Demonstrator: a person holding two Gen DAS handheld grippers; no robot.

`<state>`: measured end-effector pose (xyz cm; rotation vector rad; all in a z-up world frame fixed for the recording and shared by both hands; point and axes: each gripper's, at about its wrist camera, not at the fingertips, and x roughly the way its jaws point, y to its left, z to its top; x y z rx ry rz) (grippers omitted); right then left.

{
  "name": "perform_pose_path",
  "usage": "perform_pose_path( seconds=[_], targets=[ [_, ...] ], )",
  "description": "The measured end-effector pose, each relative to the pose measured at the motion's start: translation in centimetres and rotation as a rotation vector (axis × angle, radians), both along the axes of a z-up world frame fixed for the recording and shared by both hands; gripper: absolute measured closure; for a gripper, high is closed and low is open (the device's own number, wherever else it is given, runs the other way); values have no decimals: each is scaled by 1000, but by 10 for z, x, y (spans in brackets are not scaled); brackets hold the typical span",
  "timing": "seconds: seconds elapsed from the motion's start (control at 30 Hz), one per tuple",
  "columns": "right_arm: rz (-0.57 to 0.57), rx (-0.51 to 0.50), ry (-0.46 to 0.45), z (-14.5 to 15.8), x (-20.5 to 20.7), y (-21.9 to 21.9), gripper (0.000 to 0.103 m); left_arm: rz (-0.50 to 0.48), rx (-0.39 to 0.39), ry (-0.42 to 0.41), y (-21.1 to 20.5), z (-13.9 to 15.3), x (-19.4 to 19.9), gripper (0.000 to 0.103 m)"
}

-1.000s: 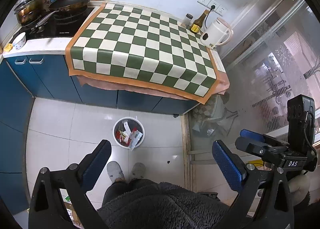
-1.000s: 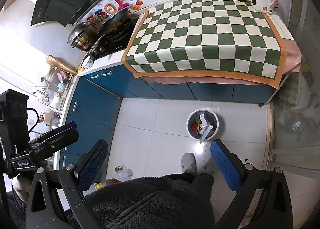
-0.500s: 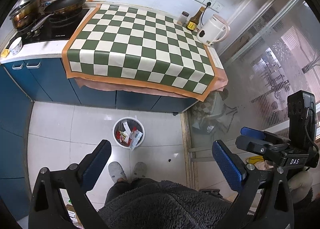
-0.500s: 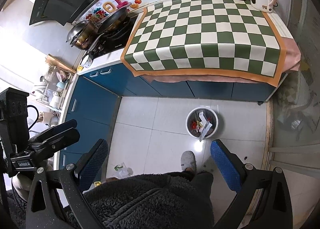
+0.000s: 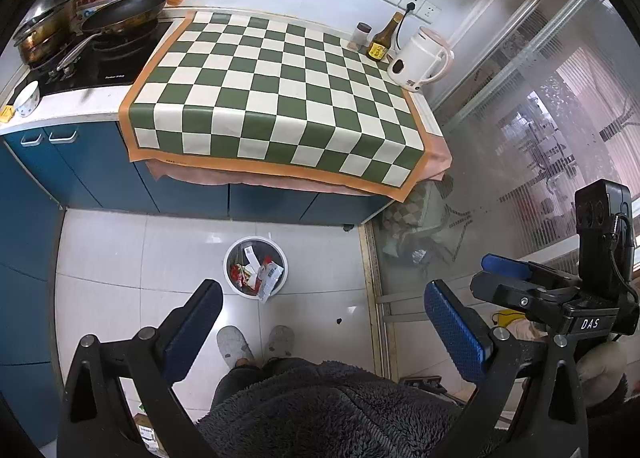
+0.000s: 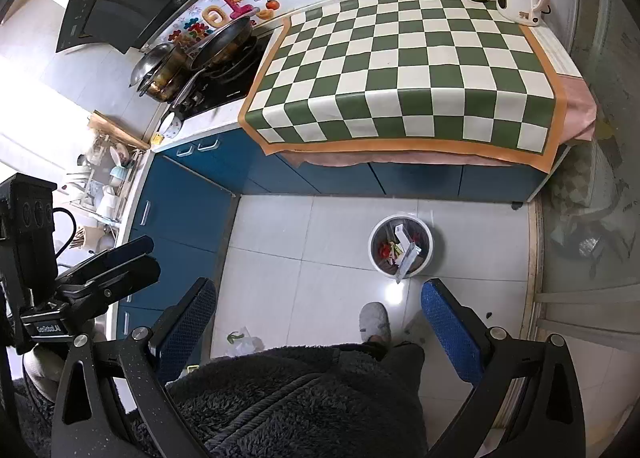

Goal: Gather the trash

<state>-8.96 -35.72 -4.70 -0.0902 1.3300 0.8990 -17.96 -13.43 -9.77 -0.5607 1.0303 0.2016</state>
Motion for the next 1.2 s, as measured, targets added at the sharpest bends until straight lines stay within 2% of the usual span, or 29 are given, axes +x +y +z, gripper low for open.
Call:
perform_pose_path(
  seconds=[1.2],
  targets=[
    [-8, 2, -7, 4, 2, -4, 0, -7, 3, -24, 11, 11, -1, 0]
  ],
)
